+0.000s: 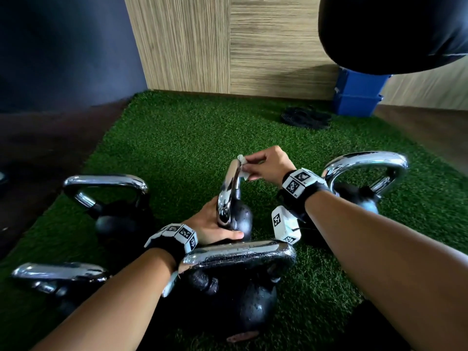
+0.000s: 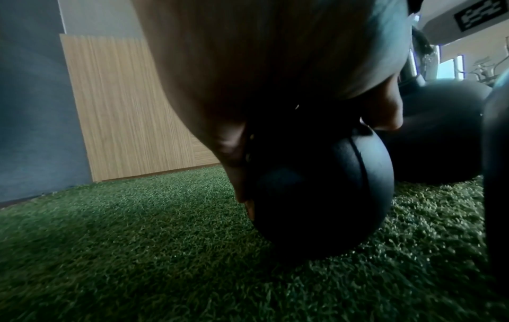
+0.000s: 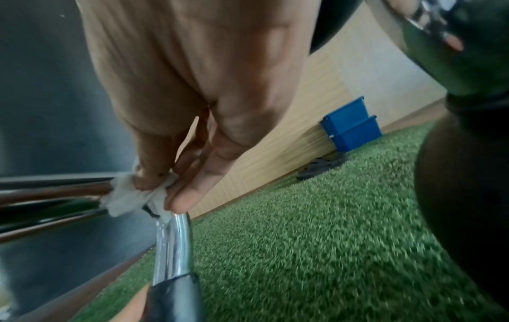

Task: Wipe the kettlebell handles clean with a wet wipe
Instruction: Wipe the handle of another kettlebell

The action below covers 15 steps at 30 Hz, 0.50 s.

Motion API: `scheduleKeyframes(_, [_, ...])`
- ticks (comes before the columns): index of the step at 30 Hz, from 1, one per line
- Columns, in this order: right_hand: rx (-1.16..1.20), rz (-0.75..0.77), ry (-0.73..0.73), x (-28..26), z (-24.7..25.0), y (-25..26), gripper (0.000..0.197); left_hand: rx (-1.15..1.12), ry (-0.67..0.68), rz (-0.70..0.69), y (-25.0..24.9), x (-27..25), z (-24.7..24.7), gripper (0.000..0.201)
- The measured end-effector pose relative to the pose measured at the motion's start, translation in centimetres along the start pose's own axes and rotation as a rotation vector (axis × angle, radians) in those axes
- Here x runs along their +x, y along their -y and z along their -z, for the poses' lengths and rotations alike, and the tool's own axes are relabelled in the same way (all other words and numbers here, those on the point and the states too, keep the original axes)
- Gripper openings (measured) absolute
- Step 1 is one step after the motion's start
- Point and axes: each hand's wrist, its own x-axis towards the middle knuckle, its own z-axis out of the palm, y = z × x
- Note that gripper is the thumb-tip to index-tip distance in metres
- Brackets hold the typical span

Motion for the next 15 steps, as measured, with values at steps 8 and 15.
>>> scheduleKeyframes(8, [-0.121,0.075,0.254,-1.4,0.4,4.3,0.017,-0.055,-0.047,0.0,0.6,0.5,0.6,0.099])
scheduleKeyframes(15, [0.021,0.003,0.328,-1.4,-0.5,5.7,0.018,-0.078,-0.049,0.108,0.9,1.8,1.1,0.089])
